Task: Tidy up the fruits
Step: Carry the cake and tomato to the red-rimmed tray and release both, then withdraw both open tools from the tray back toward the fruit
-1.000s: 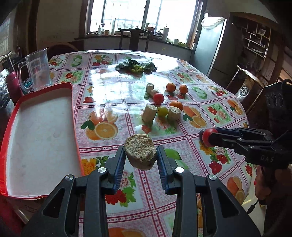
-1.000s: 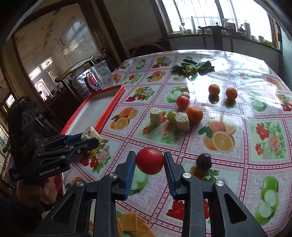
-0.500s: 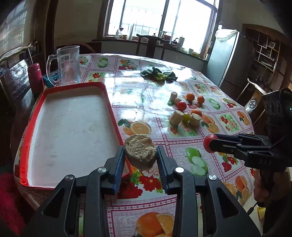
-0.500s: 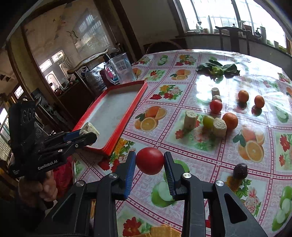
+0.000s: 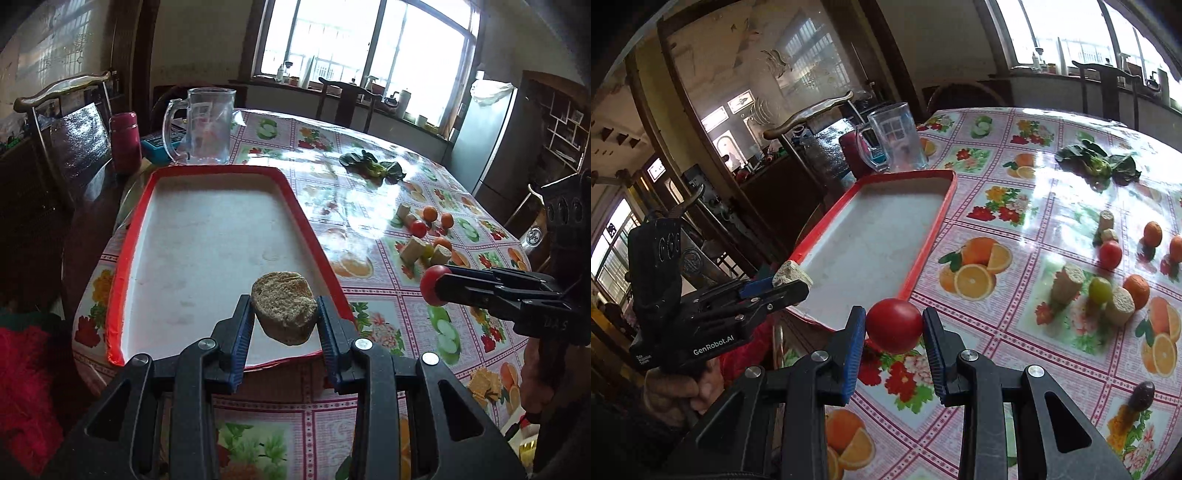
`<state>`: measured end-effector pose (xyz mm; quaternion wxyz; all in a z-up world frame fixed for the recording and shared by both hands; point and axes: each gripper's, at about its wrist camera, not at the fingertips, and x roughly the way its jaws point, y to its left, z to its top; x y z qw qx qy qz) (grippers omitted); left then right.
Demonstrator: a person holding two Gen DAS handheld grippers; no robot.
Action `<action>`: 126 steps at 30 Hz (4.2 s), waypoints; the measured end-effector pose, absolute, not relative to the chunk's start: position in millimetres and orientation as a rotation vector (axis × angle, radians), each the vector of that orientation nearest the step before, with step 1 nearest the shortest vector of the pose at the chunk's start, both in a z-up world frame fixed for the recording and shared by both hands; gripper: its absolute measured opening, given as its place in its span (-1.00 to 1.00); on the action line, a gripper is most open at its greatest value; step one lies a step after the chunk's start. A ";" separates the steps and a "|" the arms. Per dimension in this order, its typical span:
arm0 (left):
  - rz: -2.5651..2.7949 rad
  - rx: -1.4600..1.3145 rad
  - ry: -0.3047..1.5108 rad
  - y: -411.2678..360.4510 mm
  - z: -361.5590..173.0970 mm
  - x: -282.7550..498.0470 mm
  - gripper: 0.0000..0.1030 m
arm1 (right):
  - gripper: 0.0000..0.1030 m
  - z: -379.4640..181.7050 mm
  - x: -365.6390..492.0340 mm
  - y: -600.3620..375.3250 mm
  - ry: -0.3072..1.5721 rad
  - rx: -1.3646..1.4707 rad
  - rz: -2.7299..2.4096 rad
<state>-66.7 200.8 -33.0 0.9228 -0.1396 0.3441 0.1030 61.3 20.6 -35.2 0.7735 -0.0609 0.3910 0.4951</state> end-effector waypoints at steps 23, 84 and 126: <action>0.320 -0.341 0.753 264.3 -55.8 -75.4 -0.38 | -0.38 -60.0 71.1 118.9 0.923 -0.180 1.142; 0.265 -0.334 0.746 232.4 -41.6 -77.5 0.00 | -0.07 -49.2 79.6 -8.5 0.901 -0.094 0.929; -0.025 -0.190 0.862 93.9 -50.3 0.0 0.00 | -0.06 -80.4 114.4 -175.0 0.919 0.123 0.649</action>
